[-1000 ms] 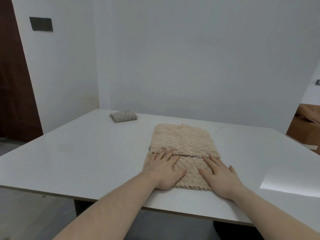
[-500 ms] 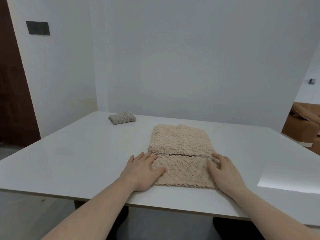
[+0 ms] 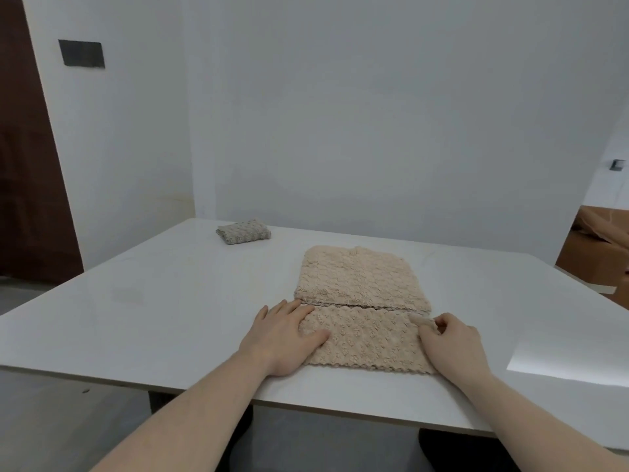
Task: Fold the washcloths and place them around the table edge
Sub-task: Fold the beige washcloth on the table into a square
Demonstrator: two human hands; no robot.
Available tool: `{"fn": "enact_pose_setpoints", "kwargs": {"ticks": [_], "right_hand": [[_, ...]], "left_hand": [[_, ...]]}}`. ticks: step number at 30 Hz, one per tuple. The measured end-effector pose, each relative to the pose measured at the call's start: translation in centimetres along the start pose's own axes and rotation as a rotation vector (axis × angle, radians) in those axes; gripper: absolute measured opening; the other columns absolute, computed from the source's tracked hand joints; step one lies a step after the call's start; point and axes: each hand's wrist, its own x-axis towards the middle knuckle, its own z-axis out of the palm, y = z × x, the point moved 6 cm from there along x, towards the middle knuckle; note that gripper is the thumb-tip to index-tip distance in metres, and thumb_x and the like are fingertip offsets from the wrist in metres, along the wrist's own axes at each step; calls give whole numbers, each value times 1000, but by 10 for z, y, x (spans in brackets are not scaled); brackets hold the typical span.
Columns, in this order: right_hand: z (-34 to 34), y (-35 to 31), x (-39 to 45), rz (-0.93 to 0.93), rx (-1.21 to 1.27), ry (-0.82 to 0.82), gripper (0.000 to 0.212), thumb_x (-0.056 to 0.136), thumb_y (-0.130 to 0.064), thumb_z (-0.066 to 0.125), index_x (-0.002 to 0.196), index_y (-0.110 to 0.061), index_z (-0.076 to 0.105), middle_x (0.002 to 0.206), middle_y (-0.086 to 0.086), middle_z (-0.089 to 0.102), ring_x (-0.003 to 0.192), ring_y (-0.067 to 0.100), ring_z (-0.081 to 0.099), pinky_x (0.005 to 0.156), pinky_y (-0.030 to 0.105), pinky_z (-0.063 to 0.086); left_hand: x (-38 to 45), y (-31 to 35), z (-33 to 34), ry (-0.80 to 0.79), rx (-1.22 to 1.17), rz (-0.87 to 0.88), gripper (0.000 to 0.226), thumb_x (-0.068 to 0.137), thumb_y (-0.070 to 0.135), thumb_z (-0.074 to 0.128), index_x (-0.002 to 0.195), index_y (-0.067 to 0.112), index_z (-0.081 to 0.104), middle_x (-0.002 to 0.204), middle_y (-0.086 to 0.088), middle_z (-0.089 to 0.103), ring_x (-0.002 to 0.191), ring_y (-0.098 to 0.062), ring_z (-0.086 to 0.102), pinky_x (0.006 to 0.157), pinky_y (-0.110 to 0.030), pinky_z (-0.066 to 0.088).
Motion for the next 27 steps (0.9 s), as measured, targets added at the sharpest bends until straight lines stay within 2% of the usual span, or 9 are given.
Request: {"fn": "enact_pose_setpoints", "kwargs": {"ticks": [4,8,11,14,16,20,24,27], "right_hand": [[-6,-3,-5,-13,120,45,7,86,-25,56,81,-24,60,74,-4,67,79,18,62,71,34,48],[-14,-4,-10,3,228,111,2,88,-22,60,88,-23,58,84,-4,66,76,13,61,69,33,46],[-20,-11,-10,16,307,117,19,88,-32,67,102,-26,55,97,-8,63,83,10,61,71,34,47],[-29,-36,-8,2,413,99,37,84,-42,74,112,-29,52,100,-10,62,84,10,62,62,31,49],[-33,-59,-6,-11,463,64,42,83,-39,76,116,-30,51,103,-9,65,88,11,64,58,29,48],[-29,-104,-8,-52,501,-64,42,85,-32,73,120,-31,49,104,-12,68,89,11,67,52,27,46],[-5,-129,-21,-56,577,-216,46,85,-32,75,123,-29,49,107,-8,71,87,13,72,59,30,53],[20,-140,-37,-119,512,-289,48,85,-37,76,124,-29,49,108,-9,70,88,11,72,67,30,57]], "left_hand": [[3,-2,-2,60,-40,10,76,90,77,31,155,36,33,164,13,28,151,-9,21,126,-41,10],[5,-5,-6,125,-134,-8,65,90,61,34,149,35,44,156,14,42,143,-10,37,122,-37,22],[2,-9,-10,178,-248,-28,53,91,42,40,142,34,52,147,13,54,132,-13,50,114,-33,36],[0,-15,-13,196,-392,-71,43,92,35,46,135,38,56,135,15,60,119,-9,55,96,-28,43],[-1,-17,-14,198,-458,-92,37,92,31,49,126,39,59,128,15,62,110,-5,53,89,-27,41],[-2,-21,-17,232,-567,-104,23,90,22,52,97,38,67,120,21,61,111,-5,55,94,-29,44],[-3,-25,-19,267,-628,-130,21,88,25,55,84,37,71,109,20,66,104,-4,59,96,-33,48],[-3,-25,-20,270,-669,-119,18,88,33,58,80,36,74,101,21,69,100,0,60,96,-35,49]]}}
